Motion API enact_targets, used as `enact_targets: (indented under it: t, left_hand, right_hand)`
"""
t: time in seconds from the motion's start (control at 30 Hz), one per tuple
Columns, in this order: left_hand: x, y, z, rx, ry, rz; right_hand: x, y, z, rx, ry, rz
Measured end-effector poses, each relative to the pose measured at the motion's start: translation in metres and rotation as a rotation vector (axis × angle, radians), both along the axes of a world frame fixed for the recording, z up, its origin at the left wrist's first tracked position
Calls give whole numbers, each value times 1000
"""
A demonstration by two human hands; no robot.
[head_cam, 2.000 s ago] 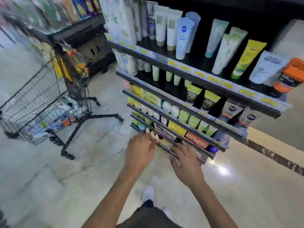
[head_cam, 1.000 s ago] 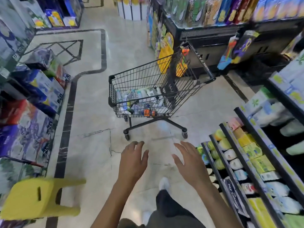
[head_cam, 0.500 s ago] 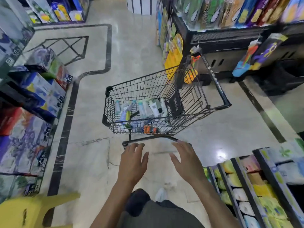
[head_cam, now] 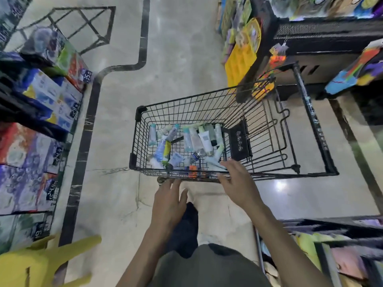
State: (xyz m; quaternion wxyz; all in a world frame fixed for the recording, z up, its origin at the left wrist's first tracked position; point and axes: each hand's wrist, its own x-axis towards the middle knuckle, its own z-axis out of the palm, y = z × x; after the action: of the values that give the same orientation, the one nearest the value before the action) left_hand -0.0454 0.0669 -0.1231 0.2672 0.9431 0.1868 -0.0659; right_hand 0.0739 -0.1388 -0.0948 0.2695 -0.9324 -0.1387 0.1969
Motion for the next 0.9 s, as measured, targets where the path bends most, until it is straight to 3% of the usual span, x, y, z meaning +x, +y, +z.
enact_targets:
  t: [0.43,0.7,0.9]
  left_hand:
    - [201,55,-90,-154,214,-47]
    - [304,66,-243,-419,395,302]
    - [354,76,-361,-433,383,553]
  right_hand:
    - [135,50,-90,-7,286,-159]
    - [235,86,-250,-35,493,-275]
    - [273,98,-368,-83,505,-372]
